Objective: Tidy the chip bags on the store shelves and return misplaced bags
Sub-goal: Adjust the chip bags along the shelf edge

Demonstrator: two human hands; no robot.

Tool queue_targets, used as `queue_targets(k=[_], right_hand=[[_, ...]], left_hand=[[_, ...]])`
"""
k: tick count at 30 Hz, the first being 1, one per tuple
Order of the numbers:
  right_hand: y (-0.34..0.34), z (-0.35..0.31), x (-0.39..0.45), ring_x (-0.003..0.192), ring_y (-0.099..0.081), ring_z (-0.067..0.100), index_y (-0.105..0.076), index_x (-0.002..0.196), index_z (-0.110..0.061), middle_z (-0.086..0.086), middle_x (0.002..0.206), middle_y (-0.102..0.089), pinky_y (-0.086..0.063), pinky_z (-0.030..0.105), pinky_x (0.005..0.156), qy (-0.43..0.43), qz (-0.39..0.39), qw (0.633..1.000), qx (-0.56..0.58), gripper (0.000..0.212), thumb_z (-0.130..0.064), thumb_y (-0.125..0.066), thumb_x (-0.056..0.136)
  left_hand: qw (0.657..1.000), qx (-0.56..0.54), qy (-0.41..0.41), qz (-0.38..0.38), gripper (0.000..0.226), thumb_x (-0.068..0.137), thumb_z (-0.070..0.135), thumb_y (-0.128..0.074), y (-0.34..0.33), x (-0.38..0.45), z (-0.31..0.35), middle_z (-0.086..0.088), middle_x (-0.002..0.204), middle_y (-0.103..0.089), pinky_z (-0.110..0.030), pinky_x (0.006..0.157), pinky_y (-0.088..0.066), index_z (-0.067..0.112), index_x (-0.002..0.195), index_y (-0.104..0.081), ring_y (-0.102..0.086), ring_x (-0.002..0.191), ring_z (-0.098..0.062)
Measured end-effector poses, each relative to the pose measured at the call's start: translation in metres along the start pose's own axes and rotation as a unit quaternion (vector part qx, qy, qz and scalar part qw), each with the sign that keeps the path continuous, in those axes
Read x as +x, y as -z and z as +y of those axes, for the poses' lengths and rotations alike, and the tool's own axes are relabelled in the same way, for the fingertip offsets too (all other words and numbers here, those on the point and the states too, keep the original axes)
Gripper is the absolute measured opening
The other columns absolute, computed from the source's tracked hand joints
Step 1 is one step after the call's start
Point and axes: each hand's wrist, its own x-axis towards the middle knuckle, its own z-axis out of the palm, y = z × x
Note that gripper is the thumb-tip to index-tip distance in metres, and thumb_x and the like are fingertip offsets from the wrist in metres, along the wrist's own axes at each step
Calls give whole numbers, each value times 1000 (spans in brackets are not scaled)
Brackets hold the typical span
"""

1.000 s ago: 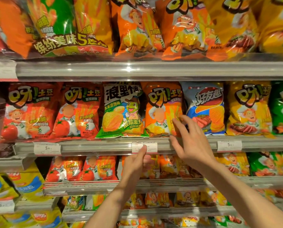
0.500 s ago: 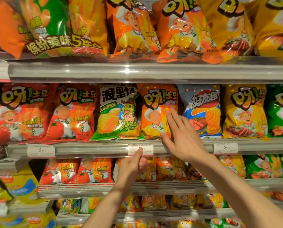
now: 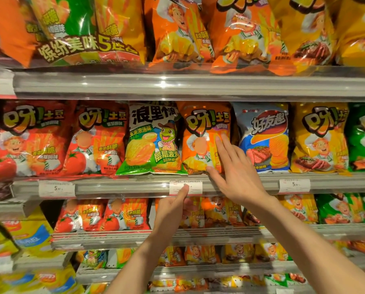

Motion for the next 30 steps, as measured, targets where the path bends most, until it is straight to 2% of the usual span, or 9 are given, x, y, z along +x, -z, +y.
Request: queue_targets(k=[5,10,17,19,21,24,25,27,30], right_hand=[[-9,-1,-24,157,-4,16,-2,163,-24,-4,172,3,2,25,122,-29,23,998,44,80,-54,-45,102],[-38,3,-65,157,-10,28,-20,161,-10,12,170,-11,-16,48,126,-35,51,998,-28,78,-43,-53,98],[-56,1,-83,158,-6,30,-29,159,-11,14,170,-12,-24,54,123,-56,54,997,-24,71,-35,-58,98],[-55,3,-87,158,-5,31,-33,157,-11,14,170,-12,-22,55,123,-43,53,998,-1,68,-35,-57,98],[-52,5,-93,157,-11,34,-36,155,-9,16,168,-17,-24,57,122,-23,57,998,30,68,-37,-59,98],[-50,13,-115,156,-19,30,-32,157,-10,14,167,-23,-24,50,124,-13,42,996,76,71,-44,-55,99],[-48,17,-124,157,-13,22,-26,160,-15,8,169,-18,-18,42,127,-26,22,995,96,74,-51,-51,100],[-43,29,-144,155,3,1,-12,162,-30,-8,171,-5,-2,24,125,-66,-26,986,149,77,-61,-43,99],[-35,61,-169,150,-8,-5,-5,160,-42,-23,164,-10,-13,23,122,-113,-67,964,229,77,-64,-44,97]], left_hand=[[999,-44,32,-3,50,96,44,-64,0,2,4,-6,63,-76,-28,60,-46,6,65,-74,-63,53,-14],[999,-40,17,12,53,96,47,-61,-1,6,-2,-12,67,-76,-22,51,-49,3,70,-75,-63,49,-12],[999,27,-46,13,55,96,58,-55,0,11,-13,-10,73,-79,-34,62,-57,15,71,-77,-70,58,-18],[994,79,-64,27,65,91,72,-48,1,10,-16,-10,74,-78,-45,71,-61,16,73,-76,-72,64,-28],[985,138,-99,28,63,92,70,-46,1,4,-20,-11,81,-76,-46,74,-60,16,86,-75,-72,73,-28],[970,179,-166,-6,20,101,44,-55,-7,-15,-26,13,91,-71,-16,73,-50,32,105,-71,-69,85,-4],[966,185,-180,-4,19,99,41,-60,-9,-21,-31,15,98,-70,-14,78,-50,32,112,-69,-68,92,-1],[949,228,-218,13,46,95,53,-59,-19,-33,-44,8,117,-68,-24,94,-52,24,130,-64,-65,110,-8],[941,282,-185,18,69,89,74,-42,-42,-53,-52,8,145,-55,-41,112,-45,33,143,-50,-51,135,-13]])
